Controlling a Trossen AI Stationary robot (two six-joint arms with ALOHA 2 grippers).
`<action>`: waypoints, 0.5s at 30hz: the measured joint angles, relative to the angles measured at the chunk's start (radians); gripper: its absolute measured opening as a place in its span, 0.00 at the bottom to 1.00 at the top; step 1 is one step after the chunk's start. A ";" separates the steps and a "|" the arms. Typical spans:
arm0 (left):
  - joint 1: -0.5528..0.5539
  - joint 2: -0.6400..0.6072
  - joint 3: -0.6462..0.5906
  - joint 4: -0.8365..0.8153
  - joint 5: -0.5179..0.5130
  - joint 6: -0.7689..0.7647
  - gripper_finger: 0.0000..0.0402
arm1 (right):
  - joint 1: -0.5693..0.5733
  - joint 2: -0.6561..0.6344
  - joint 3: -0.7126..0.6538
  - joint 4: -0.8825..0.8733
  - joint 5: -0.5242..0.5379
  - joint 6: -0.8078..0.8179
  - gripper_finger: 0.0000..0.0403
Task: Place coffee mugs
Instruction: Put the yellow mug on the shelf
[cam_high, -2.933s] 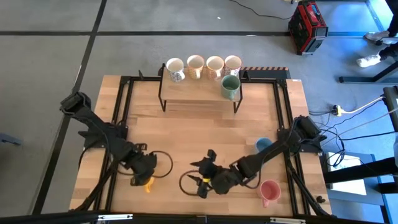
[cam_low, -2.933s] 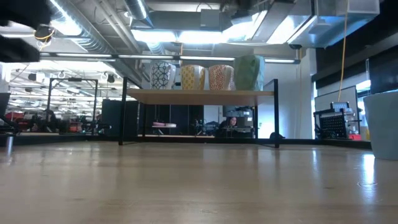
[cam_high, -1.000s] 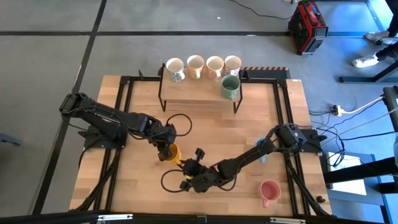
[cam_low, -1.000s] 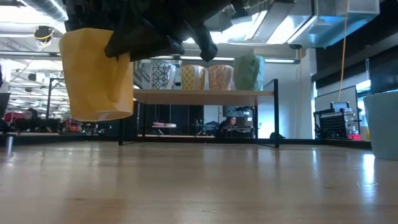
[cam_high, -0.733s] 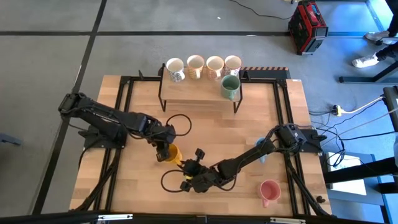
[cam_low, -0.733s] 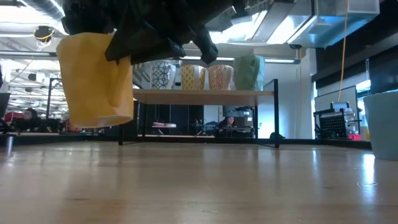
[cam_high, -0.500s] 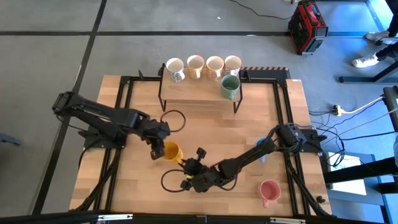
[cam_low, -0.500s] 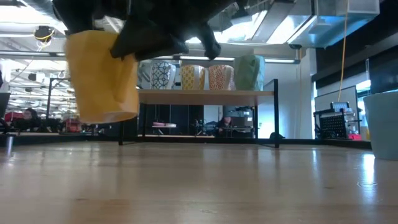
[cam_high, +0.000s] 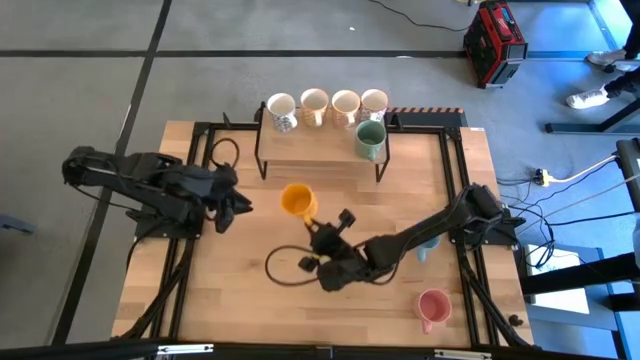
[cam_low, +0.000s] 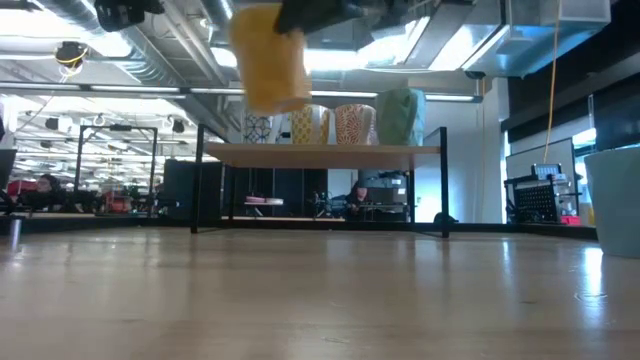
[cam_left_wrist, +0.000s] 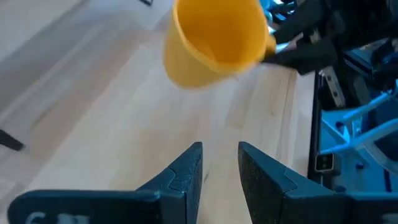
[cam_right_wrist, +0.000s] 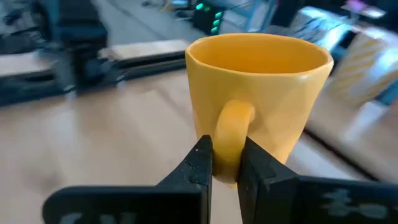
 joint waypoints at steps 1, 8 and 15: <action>0.000 -0.012 0.000 -0.001 -0.013 0.002 0.24 | -0.012 -0.011 0.000 -0.014 0.009 0.001 0.06; 0.000 -0.054 -0.001 0.015 -0.095 0.020 0.24 | -0.107 -0.115 -0.033 -0.149 0.009 0.007 0.06; 0.001 -0.066 -0.001 0.019 -0.150 0.021 0.24 | -0.160 -0.276 -0.239 0.014 0.019 0.007 0.06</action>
